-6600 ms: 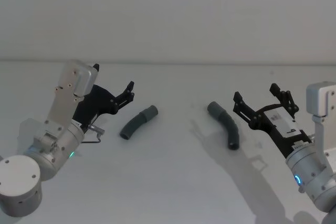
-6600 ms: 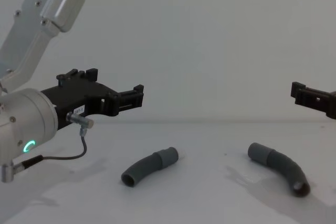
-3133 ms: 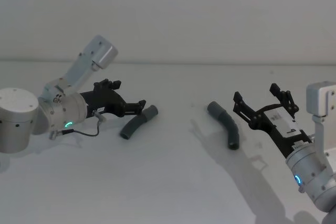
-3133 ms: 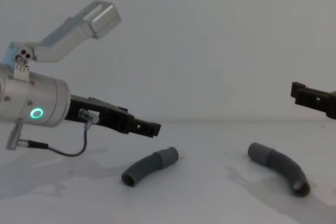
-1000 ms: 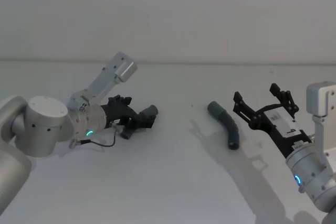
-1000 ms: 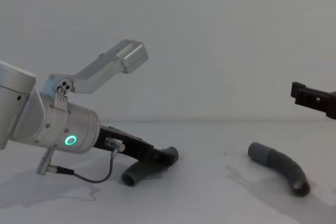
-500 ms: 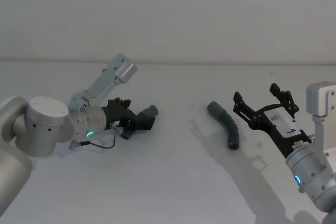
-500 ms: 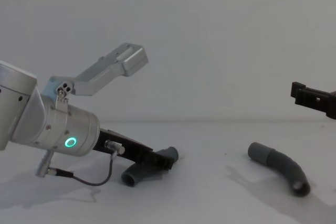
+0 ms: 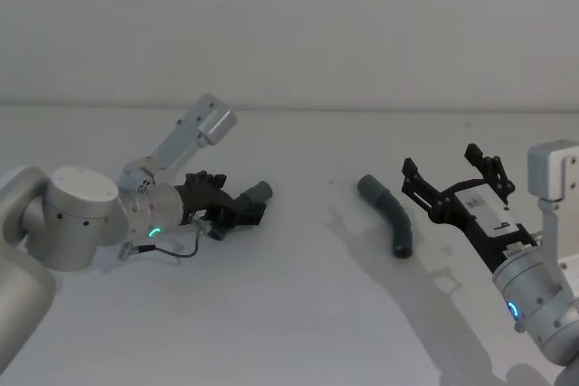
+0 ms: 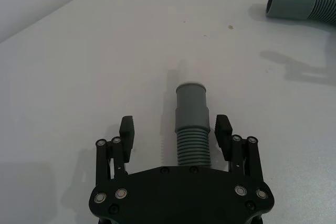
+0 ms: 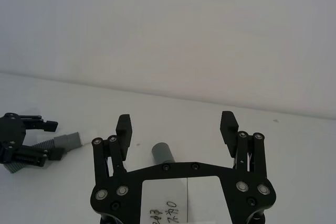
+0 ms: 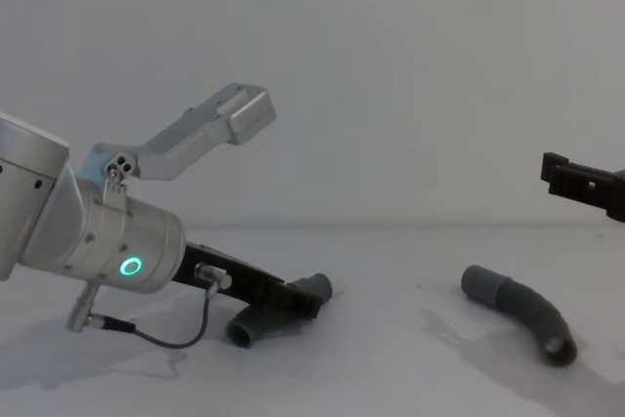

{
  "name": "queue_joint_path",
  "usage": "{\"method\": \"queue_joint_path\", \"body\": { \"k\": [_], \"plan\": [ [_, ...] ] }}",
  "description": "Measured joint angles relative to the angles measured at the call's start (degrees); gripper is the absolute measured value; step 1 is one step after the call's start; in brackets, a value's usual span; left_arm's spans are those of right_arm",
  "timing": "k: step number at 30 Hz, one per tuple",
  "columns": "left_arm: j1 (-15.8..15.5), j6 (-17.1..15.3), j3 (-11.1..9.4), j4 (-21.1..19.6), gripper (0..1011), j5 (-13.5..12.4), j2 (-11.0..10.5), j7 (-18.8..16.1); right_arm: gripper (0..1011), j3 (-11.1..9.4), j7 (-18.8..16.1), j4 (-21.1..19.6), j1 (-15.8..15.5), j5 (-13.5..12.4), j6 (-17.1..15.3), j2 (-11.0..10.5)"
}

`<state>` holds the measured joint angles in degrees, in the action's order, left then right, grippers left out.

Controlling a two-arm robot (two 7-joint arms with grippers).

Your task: Use both hands to pick up one end of the pipe from the table, align the ends, and insert them.

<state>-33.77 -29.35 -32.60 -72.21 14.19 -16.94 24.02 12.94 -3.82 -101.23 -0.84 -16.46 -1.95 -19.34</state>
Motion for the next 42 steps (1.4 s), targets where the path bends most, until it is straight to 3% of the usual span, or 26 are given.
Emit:
{"method": "queue_joint_path", "body": {
  "k": [6, 22, 42],
  "plan": [
    [0.0, -0.1, 0.0, 0.0, 844, 0.0, 0.0, 0.0, 1001, 0.0, 0.0, 0.0, 0.0, 0.0, 0.0, 0.0],
    [0.0, -0.2, 0.1, 0.0, 354, -0.1, 0.1, 0.1, 1001, 0.0, 0.0, 0.0, 0.0, 0.0, 0.0, 0.0],
    [0.0, -0.2, 0.1, 0.0, 348, -0.1, 0.1, 0.1, 1002, 0.0, -0.2, 0.1, 0.1, 0.0, -0.1, 0.0]
  ]
}}
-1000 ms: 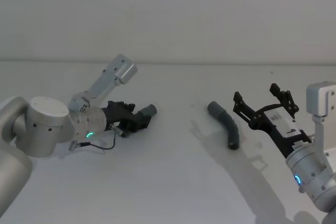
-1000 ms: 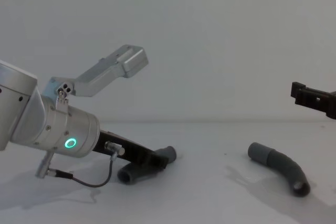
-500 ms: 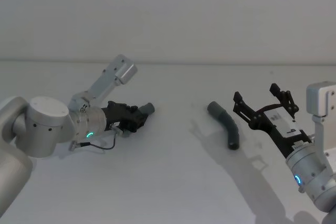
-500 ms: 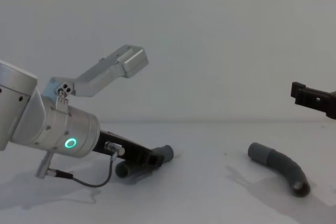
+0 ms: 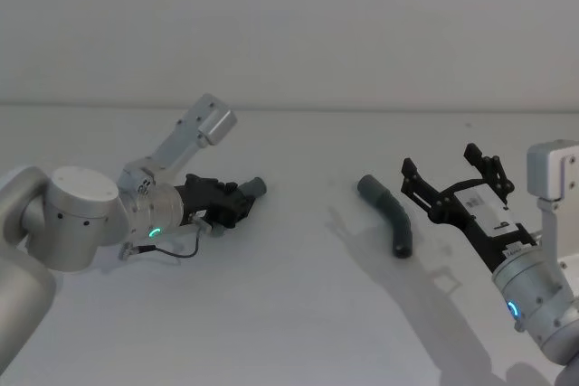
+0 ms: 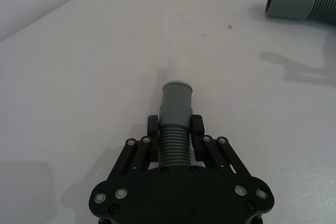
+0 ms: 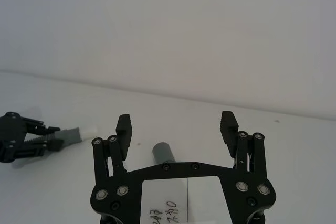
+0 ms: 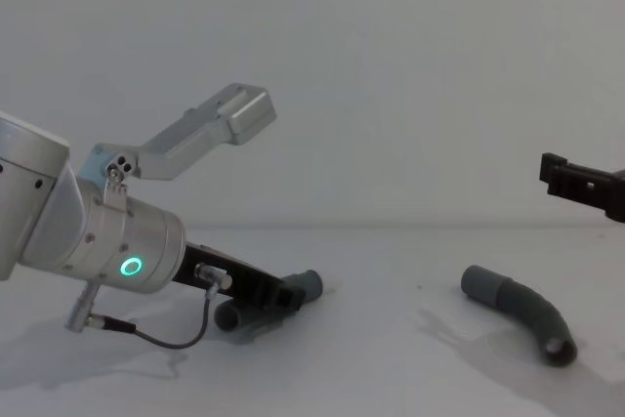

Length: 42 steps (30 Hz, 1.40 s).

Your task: Use both hands to pick up one end of the pipe from the table, align the ends, and insert them.

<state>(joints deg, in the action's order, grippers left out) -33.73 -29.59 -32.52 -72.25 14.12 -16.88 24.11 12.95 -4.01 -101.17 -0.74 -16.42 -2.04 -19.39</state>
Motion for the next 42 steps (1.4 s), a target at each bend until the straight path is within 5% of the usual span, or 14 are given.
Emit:
{"method": "queue_joint_path", "body": {
  "k": [10, 19, 32, 42],
  "plan": [
    [0.0, 0.0, 0.0, 0.0, 348, 0.0, 0.0, 0.0, 1002, 0.9, -3.5, 0.6, 1.9, 0.2, -4.0, -2.1],
    [0.0, 0.0, 0.0, 0.0, 348, 0.0, 0.0, 0.0, 1002, 2.0, -7.2, 1.9, 5.1, -0.1, -12.1, -4.3],
    [0.0, 0.0, 0.0, 0.0, 348, 0.0, 0.0, 0.0, 1001, 1.4, -8.7, 4.1, 8.8, -2.5, -22.2, -3.4],
    [0.0, 0.0, 0.0, 0.0, 348, 0.0, 0.0, 0.0, 1002, 1.6, -9.3, 6.1, 11.1, -3.9, -26.7, -2.5]
  ]
}}
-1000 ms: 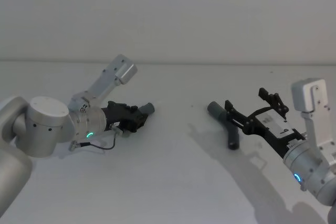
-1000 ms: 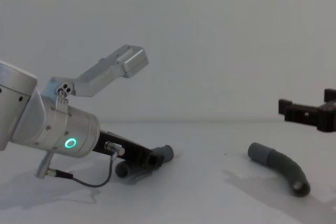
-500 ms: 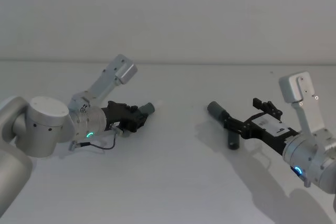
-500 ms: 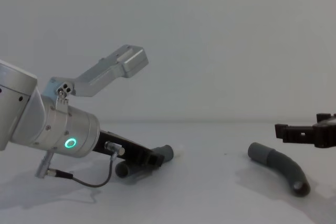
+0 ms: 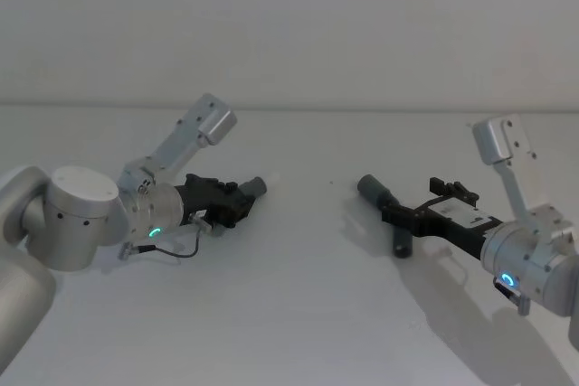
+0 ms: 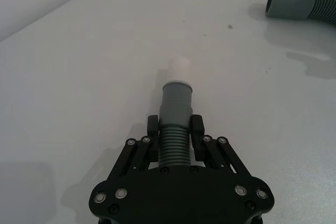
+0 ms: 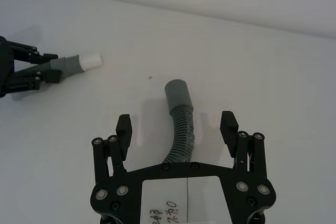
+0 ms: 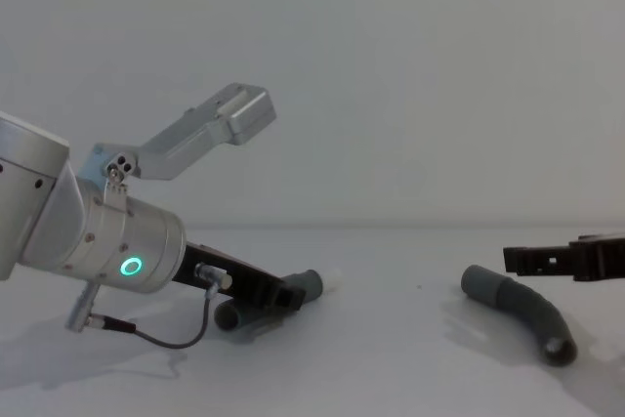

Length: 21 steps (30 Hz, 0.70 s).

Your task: Use both hands to pick up one end of the pipe from the table, align the ends, and insert them.

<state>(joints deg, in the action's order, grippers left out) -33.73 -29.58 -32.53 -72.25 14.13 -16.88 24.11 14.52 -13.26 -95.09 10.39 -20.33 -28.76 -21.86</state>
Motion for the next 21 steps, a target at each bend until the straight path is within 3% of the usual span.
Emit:
{"method": "queue_joint_path", "body": {
  "k": [21],
  "plan": [
    [0.0, 0.0, 0.0, 0.0, 348, 0.0, 0.0, 0.0, 1001, 1.9, -0.7, 5.4, 3.4, -0.3, -3.0, 1.4]
  ]
}}
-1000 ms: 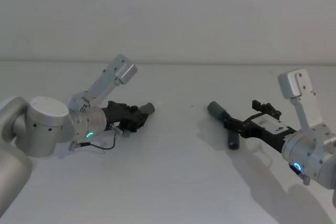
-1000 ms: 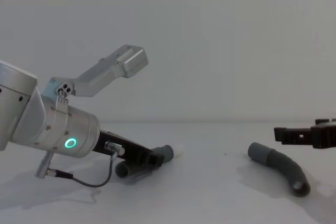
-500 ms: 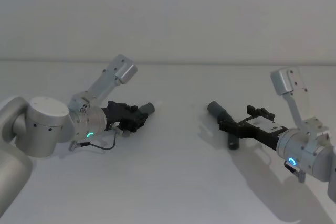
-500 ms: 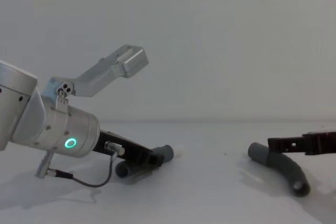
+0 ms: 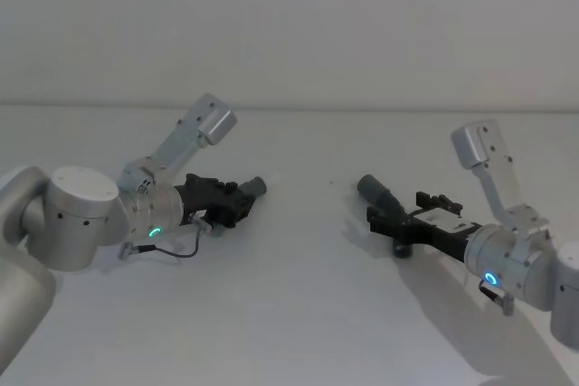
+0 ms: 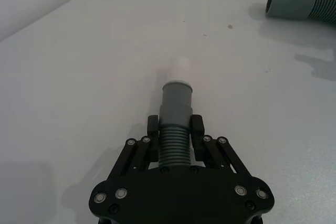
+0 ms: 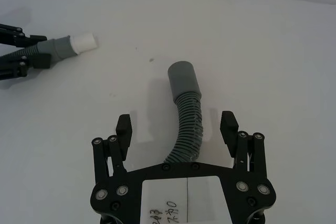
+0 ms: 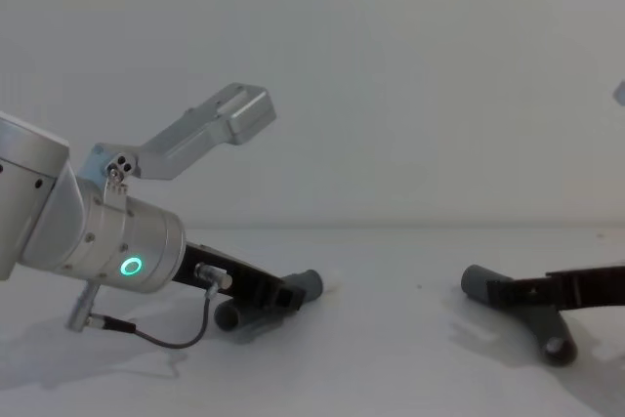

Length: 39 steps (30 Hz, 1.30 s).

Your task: Use both hands to pick up one end of the pipe from the table, align the ends, and insert them.

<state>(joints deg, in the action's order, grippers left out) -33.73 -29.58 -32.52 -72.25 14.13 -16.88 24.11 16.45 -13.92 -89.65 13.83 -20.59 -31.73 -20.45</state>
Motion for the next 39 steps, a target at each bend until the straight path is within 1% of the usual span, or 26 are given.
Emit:
{"method": "queue_joint_path", "body": {
  "k": [15, 28, 33, 34, 35, 38, 39],
  "plan": [
    [0.0, 0.0, 0.0, 0.0, 348, 0.0, 0.0, 0.0, 1002, 0.8, -0.1, 3.3, 1.6, 1.1, -0.1, 1.5],
    [0.0, 0.0, 0.0, 0.0, 348, 0.0, 0.0, 0.0, 996, 0.8, 0.0, 4.2, 1.8, 2.0, -0.1, 1.9],
    [0.0, 0.0, 0.0, 0.0, 348, 0.0, 0.0, 0.0, 914, 0.8, 0.1, 4.3, 1.9, 2.1, -0.1, 2.0],
    [0.0, 0.0, 0.0, 0.0, 348, 0.0, 0.0, 0.0, 870, 0.8, 0.1, 4.4, 1.9, 2.2, 0.0, 2.0],
    [0.0, 0.0, 0.0, 0.0, 348, 0.0, 0.0, 0.0, 851, 0.8, 0.1, 4.4, 1.9, 2.2, 0.0, 2.0],
    [0.0, 0.0, 0.0, 0.0, 348, 0.0, 0.0, 0.0, 745, 0.8, 0.1, 4.5, 1.9, 2.3, 0.0, 2.1],
    [0.0, 0.0, 0.0, 0.0, 348, 0.0, 0.0, 0.0, 745, 0.8, 0.1, 4.5, 1.9, 2.3, 0.0, 2.1]
  ]
}}
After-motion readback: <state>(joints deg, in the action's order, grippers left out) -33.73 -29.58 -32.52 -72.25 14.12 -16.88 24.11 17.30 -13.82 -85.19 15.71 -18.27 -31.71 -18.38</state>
